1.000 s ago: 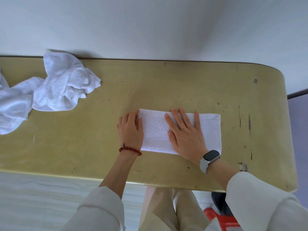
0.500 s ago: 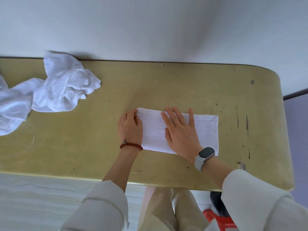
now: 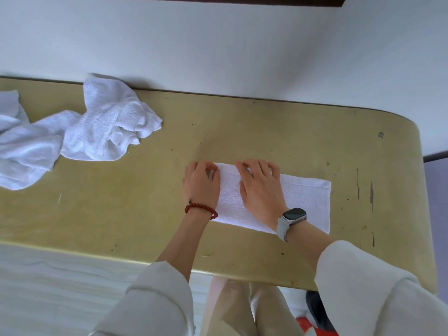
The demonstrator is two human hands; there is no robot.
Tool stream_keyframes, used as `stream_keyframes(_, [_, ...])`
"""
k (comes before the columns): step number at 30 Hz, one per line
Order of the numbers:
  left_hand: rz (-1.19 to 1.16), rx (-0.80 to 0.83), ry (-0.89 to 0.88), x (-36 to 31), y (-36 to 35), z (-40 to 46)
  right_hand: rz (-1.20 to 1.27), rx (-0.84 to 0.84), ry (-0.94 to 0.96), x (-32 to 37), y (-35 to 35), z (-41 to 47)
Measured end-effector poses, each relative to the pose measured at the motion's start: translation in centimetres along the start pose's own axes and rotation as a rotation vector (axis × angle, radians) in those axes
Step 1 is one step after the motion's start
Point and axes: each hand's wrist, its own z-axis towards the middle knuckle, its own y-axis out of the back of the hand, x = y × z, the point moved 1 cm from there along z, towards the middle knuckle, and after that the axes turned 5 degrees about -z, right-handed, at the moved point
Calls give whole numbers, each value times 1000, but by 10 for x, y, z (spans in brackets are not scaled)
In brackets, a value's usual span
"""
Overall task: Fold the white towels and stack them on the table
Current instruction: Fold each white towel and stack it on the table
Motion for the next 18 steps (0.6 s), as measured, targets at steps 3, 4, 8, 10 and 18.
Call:
stream_keyframes(3, [14, 10, -46, 2, 1, -2, 37, 21, -8, 0, 2, 4])
stream_keyframes(4, [7, 11, -56, 3, 1, -2, 46, 35, -6, 0, 2, 5])
stream_keyframes(8, [-9, 30, 13, -1, -1, -1, 64, 66, 3, -1, 2, 8])
stream_keyframes(10, [-10, 34, 33, -4, -1, 1, 67, 63, 13, 0, 2, 8])
stream_keyframes(18, [-38, 37, -30, -1, 5, 0, 66, 65, 36, -1, 4, 13])
